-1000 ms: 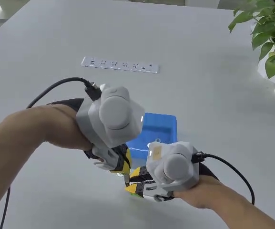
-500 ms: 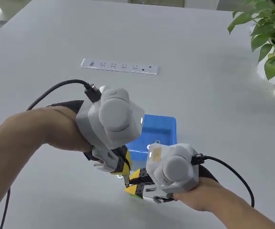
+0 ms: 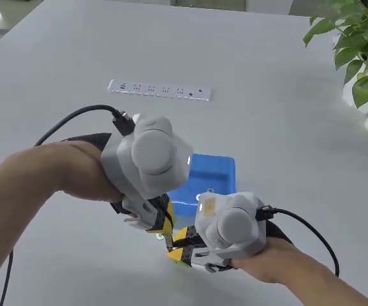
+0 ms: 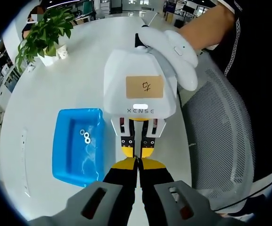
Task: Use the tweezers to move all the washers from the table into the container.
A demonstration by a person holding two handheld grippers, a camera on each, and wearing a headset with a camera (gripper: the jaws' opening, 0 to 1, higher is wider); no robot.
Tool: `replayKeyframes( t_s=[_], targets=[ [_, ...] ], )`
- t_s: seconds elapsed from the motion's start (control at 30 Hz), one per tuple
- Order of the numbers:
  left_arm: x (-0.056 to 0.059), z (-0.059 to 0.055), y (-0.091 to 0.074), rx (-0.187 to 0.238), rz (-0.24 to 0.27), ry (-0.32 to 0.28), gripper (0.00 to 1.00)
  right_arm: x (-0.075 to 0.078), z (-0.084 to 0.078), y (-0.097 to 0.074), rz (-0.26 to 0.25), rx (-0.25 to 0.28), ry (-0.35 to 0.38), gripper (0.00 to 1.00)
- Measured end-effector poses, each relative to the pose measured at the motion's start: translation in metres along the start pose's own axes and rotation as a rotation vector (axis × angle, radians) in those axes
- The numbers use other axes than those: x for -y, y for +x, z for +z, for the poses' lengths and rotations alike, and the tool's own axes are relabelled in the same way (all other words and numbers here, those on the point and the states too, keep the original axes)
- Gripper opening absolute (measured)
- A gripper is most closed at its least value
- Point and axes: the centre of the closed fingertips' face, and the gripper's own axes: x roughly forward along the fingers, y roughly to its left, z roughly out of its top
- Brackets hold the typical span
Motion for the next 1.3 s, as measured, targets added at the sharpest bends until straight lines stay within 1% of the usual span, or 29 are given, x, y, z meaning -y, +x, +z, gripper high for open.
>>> replayKeyframes(
  t_s=[0.13, 0.33, 0.8, 1.0, 1.3],
  targets=[
    [0.0, 0.001, -0.003, -0.005, 0.001, 0.004, 0.05, 0.001, 0.002, -0.003, -0.005, 0.003, -0.001, 0.09],
    [0.002, 0.005, -0.009, 0.002, 0.002, 0.006, 0.05, 0.0, 0.006, -0.008, -0.008, 0.005, -0.003, 0.09],
    [0.0, 0.019, -0.03, 0.006, 0.011, 0.028, 0.05, 0.003, 0.024, -0.026, -0.031, 0.032, 0.013, 0.1],
    [-0.004, 0.024, -0.039, 0.008, 0.019, 0.04, 0.05, 0.009, 0.03, -0.033, -0.046, 0.036, 0.011, 0.1],
    [-0.014, 0.029, -0.049, 0.003, 0.028, 0.06, 0.05, 0.02, 0.038, -0.041, -0.067, 0.039, 0.005, 0.1]
  ],
)
